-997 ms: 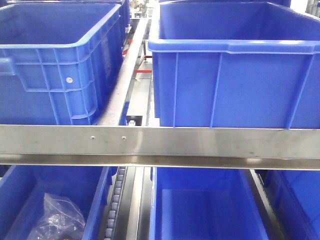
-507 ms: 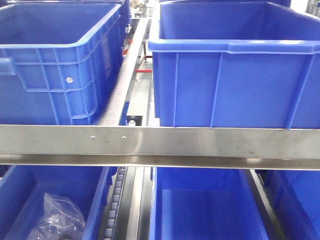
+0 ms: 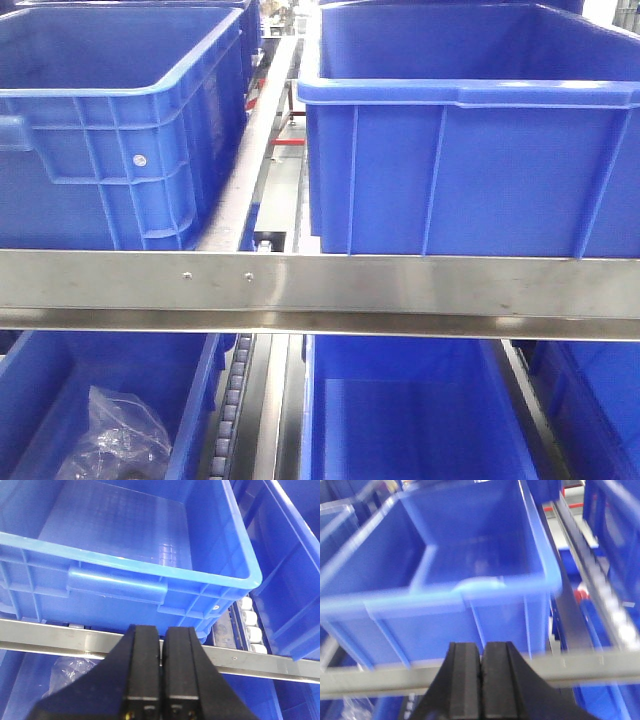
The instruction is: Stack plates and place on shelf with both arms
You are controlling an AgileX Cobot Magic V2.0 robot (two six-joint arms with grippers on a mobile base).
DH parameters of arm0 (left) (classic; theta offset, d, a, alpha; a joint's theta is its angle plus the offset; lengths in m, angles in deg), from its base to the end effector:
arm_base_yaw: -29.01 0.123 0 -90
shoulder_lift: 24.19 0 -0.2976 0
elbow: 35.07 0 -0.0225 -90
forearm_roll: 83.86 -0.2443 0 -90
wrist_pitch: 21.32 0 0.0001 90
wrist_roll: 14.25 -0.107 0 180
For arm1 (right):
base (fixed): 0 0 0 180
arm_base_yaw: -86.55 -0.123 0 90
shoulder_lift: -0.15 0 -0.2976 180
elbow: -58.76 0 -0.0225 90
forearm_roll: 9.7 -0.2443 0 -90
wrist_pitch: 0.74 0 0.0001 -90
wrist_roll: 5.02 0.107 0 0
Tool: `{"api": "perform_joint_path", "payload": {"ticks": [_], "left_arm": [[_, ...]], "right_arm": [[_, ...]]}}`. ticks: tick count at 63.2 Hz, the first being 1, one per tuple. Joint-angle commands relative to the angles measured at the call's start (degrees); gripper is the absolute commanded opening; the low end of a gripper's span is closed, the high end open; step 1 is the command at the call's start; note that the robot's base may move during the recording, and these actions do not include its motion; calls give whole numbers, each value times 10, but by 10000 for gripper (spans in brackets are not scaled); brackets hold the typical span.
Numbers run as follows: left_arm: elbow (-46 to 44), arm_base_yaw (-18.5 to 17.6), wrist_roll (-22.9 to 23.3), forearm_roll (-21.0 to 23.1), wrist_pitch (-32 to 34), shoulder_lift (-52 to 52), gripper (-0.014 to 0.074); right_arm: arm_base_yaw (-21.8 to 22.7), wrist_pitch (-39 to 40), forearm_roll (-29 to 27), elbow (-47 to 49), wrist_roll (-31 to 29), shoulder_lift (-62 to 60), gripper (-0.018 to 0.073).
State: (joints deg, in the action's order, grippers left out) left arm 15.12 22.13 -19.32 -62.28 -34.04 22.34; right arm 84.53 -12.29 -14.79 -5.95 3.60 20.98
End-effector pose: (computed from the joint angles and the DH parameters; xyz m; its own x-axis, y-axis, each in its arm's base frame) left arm 0.1395 -0.0256 0.2987 -0.3580 -0.2340 -0.9039 0.1007 0.9528 -0.2865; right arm 0.0697 0.0044 0.2570 -0.1316 0.2307 -0.9641 -0.0225 0.9716 0.2356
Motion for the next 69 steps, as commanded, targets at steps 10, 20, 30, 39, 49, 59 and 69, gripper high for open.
{"api": "perform_joint_path", "payload": {"ticks": [10,20,30,39,49,59,69], "left_arm": [[-17,-3,-1,4,43,-1,90],[-17,-3,-1,4,43,-1,90],[-17,-3,-1,4,43,-1,90],[-17,-3,-1,4,43,-1,90],[-17,-3,-1,4,43,-1,90],[-17,-3,-1,4,43,-1,90],[-17,-3,-1,4,43,-1,90]], "right_arm": [[4,80,5,-98,-4,-120,56],[4,93,5,-134,-4,-152,56],[4,91,5,-136,-4,-153,56],[4,91,5,-136,-4,-150,56],[4,96,5,-136,-4,-150,56],[4,97,5,-136,-4,-150,56],[4,97,5,-136,-4,-150,56]]}}
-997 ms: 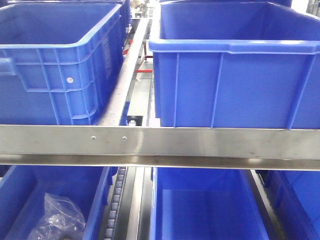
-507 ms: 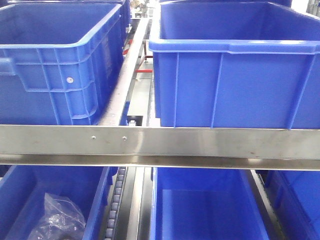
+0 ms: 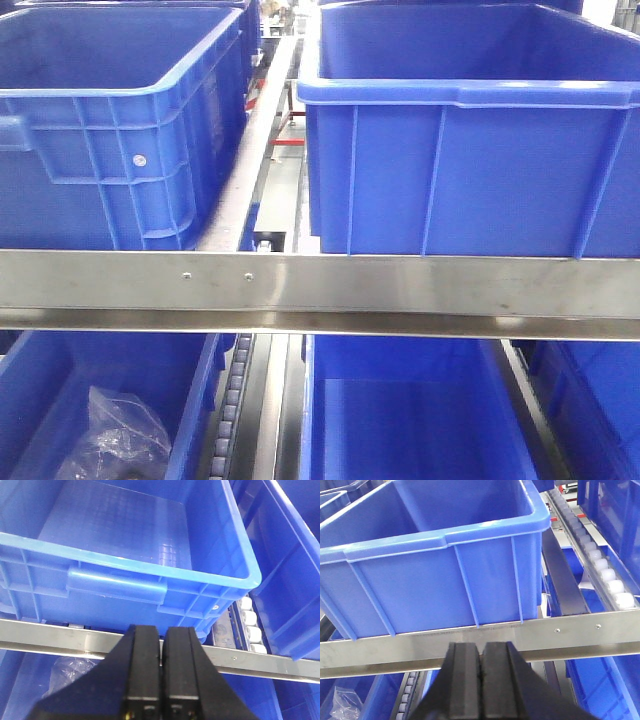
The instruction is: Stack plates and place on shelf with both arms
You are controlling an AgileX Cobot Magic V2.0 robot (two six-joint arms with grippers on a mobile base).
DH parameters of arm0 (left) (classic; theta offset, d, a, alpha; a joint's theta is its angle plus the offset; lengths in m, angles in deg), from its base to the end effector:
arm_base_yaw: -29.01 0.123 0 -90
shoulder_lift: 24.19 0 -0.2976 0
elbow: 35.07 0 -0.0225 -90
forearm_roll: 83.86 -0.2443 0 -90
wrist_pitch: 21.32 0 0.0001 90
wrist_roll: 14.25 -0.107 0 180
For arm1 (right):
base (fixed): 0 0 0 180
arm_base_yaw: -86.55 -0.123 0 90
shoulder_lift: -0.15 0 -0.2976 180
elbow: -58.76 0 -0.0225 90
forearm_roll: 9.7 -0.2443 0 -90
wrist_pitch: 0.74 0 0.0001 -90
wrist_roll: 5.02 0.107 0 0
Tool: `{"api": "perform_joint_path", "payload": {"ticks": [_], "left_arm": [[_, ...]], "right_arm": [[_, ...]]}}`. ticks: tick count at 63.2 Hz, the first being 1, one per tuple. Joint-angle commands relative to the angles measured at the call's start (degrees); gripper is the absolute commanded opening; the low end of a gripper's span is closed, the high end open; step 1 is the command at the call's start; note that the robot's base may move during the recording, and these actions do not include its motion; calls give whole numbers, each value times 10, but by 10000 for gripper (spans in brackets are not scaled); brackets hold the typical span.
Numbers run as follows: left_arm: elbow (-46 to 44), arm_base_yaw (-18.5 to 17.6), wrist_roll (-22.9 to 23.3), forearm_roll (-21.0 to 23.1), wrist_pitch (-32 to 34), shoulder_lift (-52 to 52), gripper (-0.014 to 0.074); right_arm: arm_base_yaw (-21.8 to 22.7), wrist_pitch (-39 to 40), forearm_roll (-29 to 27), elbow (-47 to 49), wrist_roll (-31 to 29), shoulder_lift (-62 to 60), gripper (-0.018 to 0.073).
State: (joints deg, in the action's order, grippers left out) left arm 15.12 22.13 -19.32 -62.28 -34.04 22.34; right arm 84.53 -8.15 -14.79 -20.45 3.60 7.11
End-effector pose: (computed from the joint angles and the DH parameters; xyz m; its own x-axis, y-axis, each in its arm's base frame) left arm 0.1395 -0.0256 0.2987 -0.3580 -0.2340 -0.9039 0.1007 0.9528 -0.2865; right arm 0.0535 0.0031 0.1911 -0.0712 0.2339 -0.9696 -0.0307 0.9711 0.2365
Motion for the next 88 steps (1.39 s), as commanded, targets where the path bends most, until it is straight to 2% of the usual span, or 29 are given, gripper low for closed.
{"api": "perform_joint_path", "payload": {"ticks": [1,35,43,49,56,65,85,88], "left_arm": [[-17,-3,-1,4,43,-1,90],[-17,-3,-1,4,43,-1,90],[-17,-2,-9,-32,45,-6,90],[-14,-2,-9,-89,46,-29,90],[33,-8,-9,-131,108,-90,90],[129,-8,-9,-143,173,-190,90],[292,21,-9,-139,179,-371,90],[291,25,-9,-139,153,-385,90]], "right_arm": [[4,56,5,9,-4,-11,56],[4,56,5,9,-4,-11,56],[4,56,5,9,-4,-11,56],[4,56,5,9,-4,-11,56],[4,56,5,9,-4,-11,56],[4,56,5,9,-4,-11,56],[4,56,5,9,-4,-11,56],[4,56,5,9,-4,-11,56]]}}
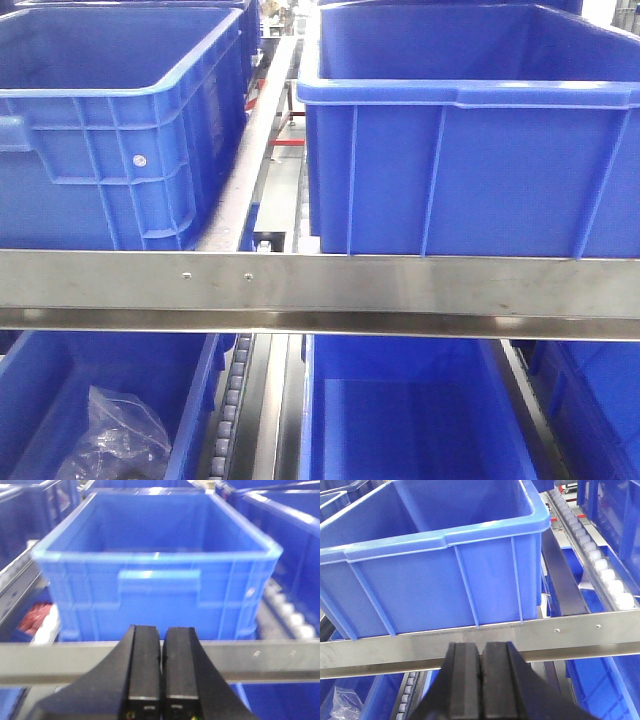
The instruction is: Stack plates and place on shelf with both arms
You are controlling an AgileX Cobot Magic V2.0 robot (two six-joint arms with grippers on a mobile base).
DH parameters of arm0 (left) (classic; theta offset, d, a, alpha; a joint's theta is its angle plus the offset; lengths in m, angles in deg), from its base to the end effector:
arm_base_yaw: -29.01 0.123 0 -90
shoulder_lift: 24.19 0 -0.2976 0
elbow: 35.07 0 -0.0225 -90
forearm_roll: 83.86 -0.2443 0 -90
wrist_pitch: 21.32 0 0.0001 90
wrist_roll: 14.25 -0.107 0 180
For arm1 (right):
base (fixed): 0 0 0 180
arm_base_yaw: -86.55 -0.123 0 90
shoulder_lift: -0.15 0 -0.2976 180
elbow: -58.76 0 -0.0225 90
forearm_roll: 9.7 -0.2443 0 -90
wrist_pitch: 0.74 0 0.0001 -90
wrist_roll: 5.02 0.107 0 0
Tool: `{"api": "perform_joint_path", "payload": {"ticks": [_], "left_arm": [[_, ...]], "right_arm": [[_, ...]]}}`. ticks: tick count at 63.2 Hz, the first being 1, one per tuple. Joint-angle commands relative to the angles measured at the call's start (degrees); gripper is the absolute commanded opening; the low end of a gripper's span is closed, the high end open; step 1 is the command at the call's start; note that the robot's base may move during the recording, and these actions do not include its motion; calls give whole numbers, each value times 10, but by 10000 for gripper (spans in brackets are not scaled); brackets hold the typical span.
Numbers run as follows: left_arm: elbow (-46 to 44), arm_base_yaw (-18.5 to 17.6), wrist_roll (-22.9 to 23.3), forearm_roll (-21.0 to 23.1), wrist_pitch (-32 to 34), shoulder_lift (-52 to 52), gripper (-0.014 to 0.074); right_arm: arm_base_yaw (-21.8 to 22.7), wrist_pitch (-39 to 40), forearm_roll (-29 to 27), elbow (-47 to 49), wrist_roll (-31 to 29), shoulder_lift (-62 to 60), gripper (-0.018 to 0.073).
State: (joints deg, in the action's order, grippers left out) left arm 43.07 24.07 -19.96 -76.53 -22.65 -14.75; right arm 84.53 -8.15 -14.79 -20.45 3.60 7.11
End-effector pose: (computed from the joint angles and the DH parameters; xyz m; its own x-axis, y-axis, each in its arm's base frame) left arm 0.0563 -0.0052 0.2066 0.0166 -0.0298 -0.9994 0.0896 0.9956 -0.0282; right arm 0.0535 0.0031 0.1911 -0.0712 0.2339 -0.9696 -0.0307 0.9711 0.2365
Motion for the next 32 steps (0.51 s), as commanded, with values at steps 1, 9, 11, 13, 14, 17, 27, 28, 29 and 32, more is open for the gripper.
{"api": "perform_joint_path", "payload": {"ticks": [1,9,11,13,14,17,27,28,29,32], "left_arm": [[12,7,-2,1,33,-20,90],[12,10,-2,-10,22,-35,90],[12,10,-2,-10,19,-35,90],[12,10,-2,-10,19,-35,90],[12,10,-2,-10,19,-35,90],[12,10,-2,-10,19,-35,90],[12,10,-2,-10,19,-33,90],[12,10,-2,-10,19,-33,90],[12,10,-2,-10,19,-33,90],[12,10,-2,-10,19,-33,90]], "right_arm": [[4,56,5,9,-4,-11,56],[4,56,5,9,-4,-11,56],[4,56,5,9,-4,-11,56],[4,56,5,9,-4,-11,56],[4,56,5,9,-4,-11,56],[4,56,5,9,-4,-11,56],[4,56,5,9,-4,-11,56],[4,56,5,9,-4,-11,56],[4,56,5,9,-4,-11,56],[4,56,5,9,-4,-11,56]]}}
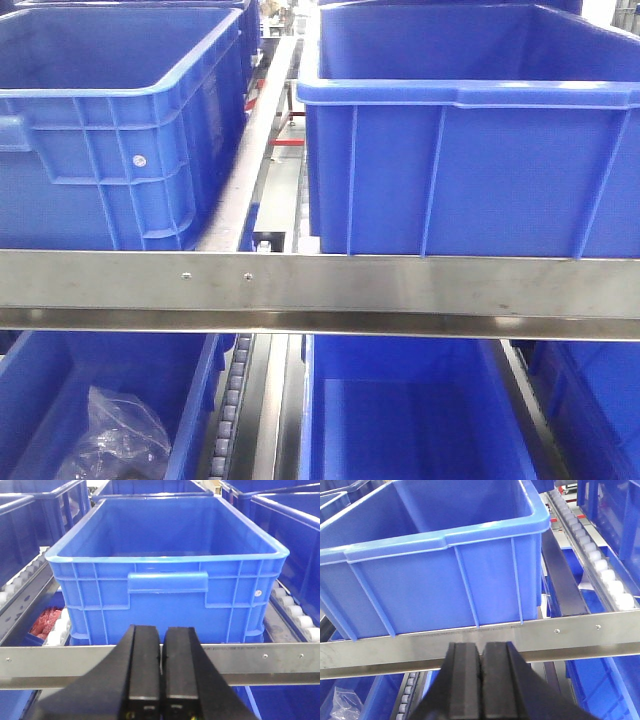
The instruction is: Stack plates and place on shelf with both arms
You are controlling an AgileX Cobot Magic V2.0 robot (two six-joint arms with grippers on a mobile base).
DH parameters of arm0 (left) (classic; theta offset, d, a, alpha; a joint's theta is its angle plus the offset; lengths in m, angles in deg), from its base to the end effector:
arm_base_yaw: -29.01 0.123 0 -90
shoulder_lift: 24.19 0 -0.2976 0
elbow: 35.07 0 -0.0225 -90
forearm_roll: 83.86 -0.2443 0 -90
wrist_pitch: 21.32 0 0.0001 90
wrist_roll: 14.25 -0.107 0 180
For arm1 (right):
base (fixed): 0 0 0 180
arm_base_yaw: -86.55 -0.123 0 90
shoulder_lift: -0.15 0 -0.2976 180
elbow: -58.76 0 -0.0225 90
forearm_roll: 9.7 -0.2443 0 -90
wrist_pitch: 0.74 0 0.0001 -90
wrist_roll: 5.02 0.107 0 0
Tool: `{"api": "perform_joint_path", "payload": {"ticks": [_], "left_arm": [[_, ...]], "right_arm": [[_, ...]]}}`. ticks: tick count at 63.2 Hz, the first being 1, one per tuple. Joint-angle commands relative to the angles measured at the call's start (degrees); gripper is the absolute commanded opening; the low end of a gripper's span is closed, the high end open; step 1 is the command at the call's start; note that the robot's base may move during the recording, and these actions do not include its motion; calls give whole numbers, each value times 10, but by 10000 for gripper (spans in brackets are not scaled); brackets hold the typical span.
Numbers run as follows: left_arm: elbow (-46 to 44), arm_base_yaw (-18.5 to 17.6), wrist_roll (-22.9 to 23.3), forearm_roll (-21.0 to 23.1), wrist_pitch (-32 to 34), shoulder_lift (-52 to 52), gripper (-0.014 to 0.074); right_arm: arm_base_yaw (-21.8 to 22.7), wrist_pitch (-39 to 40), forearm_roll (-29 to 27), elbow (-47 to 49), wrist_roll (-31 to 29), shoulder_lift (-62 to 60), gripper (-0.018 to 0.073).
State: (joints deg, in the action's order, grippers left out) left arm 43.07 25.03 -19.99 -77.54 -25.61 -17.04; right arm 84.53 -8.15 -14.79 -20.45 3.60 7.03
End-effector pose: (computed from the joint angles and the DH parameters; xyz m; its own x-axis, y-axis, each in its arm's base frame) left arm 0.0531 -0.0046 0.2033 0.0070 -0.0103 -0.9999 0.0777 0.9969 -0.0098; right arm 0.0535 0.0031 0.1912 -0.0698 0.2340 -0.9697 -0.0310 0.9711 0.2365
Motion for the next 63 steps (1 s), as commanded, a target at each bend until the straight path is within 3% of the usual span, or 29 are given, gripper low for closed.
{"api": "perform_joint_path", "payload": {"ticks": [1,17,35,63], "left_arm": [[12,1,-2,0,48,-10,90],[12,1,-1,4,55,-10,90],[12,1,18,-36,63,-11,90],[12,2,18,-36,60,-11,90]], "right_arm": [[4,56,5,9,-4,-11,56],[4,56,5,9,-4,-11,56],[4,56,5,9,-4,-11,56],[4,56,5,9,-4,-11,56]]}}
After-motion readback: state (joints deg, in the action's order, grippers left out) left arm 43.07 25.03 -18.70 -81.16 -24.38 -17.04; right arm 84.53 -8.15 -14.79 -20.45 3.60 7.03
